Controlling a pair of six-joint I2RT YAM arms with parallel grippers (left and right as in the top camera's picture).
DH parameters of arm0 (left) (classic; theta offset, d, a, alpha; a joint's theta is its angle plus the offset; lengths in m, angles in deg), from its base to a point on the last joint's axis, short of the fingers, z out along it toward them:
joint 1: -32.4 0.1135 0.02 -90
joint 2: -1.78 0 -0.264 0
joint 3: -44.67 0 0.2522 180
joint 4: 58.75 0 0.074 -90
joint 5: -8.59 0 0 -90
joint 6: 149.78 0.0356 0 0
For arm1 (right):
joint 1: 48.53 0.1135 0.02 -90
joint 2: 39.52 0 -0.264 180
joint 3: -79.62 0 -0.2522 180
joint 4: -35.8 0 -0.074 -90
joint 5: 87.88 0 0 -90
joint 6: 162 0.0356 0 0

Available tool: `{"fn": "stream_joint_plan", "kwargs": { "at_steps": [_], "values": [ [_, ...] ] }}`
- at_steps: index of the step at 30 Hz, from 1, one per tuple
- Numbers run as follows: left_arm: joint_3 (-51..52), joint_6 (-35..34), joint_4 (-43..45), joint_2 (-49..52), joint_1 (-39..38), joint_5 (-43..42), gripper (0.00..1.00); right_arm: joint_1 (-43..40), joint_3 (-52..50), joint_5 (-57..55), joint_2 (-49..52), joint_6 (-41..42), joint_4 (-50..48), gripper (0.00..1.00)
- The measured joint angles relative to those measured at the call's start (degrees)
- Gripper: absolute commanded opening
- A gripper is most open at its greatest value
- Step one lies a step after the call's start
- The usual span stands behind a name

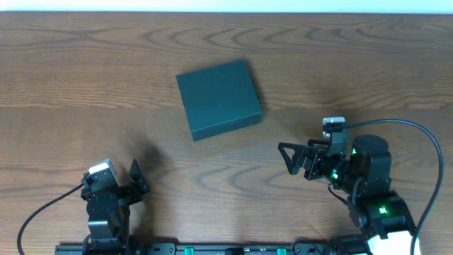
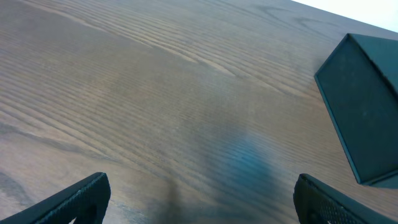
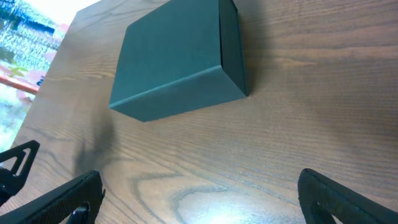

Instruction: Pack container

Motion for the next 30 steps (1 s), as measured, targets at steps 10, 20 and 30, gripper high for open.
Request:
{"fn": "stream_joint_plan", "kwargs": {
  "at_steps": [10,20,30],
  "values": [
    [0.0,0.0,0.0,0.0,0.0,0.0,0.95,0.0,0.0,0.0,0.0,0.0,0.0,0.99],
    [0.0,0.0,0.0,0.0,0.0,0.0,0.95,0.0,0.0,-0.11,-0.13,-0.11,0.42,0.99],
    [0.0,0.0,-0.02,-0.04,0.0,0.0,0.95,-2.21,-0.39,-8.48,-15.93,-7.45,7.82,0.99]
  ]
}}
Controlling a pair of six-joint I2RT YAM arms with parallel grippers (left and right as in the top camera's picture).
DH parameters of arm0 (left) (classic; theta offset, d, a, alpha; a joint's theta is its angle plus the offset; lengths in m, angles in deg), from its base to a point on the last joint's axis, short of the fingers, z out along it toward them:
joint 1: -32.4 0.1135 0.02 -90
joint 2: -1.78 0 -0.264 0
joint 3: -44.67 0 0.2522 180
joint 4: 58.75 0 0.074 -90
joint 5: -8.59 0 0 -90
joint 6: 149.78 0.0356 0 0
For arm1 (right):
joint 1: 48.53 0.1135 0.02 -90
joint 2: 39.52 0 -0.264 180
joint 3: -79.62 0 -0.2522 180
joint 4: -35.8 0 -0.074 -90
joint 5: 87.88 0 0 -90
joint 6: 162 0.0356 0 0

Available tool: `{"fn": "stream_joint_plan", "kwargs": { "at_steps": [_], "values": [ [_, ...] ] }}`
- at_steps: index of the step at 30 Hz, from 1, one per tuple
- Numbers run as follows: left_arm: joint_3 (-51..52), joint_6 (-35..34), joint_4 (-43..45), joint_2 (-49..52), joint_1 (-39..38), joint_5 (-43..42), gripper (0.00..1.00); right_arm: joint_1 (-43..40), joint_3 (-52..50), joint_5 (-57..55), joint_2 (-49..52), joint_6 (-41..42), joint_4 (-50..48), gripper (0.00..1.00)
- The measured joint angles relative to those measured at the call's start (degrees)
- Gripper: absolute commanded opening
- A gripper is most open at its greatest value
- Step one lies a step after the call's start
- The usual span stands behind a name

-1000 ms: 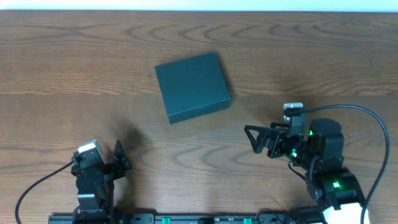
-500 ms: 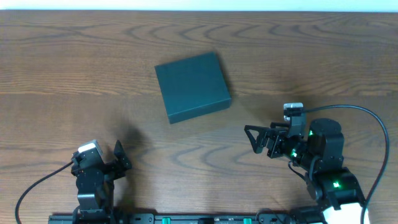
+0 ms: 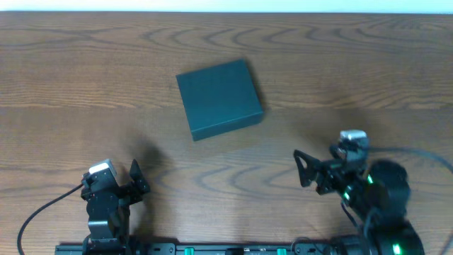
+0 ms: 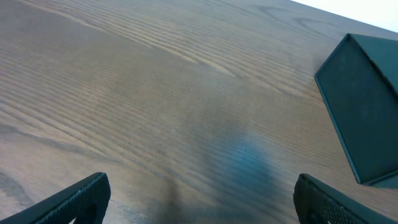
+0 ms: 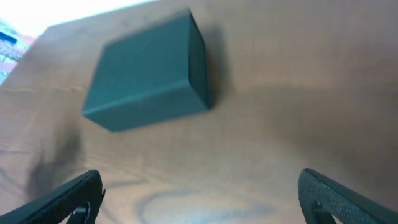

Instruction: Pack container

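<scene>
A closed dark teal box [image 3: 219,98] lies on the wooden table, lid on, also seen at the right edge of the left wrist view [image 4: 367,106] and, blurred, in the right wrist view [image 5: 149,78]. My left gripper [image 3: 134,180] rests open at the front left, well short of the box, nothing between its fingers [image 4: 81,196]. My right gripper [image 3: 303,170] stands open at the front right, pointing left, clear of the box, its fingers [image 5: 339,196] empty.
The wooden table [image 3: 71,85] stretches around the box. A black rail with green marks [image 3: 212,249] runs along the front edge between the arm bases. A cable [image 3: 42,209] loops from the left arm.
My right arm has drawn back toward the front right, so the box looks smaller and farther in its wrist view. The left arm and the box have not moved.
</scene>
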Motion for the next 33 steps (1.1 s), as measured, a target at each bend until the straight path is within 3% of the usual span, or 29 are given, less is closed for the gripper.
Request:
{"fn": "stream_joint_plan", "kwargs": {
  "at_steps": [6,14,19,33],
  "values": [
    [0.0,0.0,0.02,-0.02,0.0,-0.02,0.95,-4.61,-4.81,-4.04,-14.73,-6.27,-0.7,0.99],
    [0.0,0.0,0.02,-0.02,0.0,0.0,0.95,-7.1,-19.34,-9.09,-24.76,-7.93,-6.8,0.99],
    [0.0,0.0,0.0,-0.02,0.0,0.0,0.95,-7.13,-24.55,-10.93,-26.32,-8.44,-9.57,0.99],
    [0.0,0.0,0.02,-0.02,0.0,0.0,0.95,-7.13,-24.55,-12.92,-26.51,-14.43,-10.19,0.99]
  ]
}}
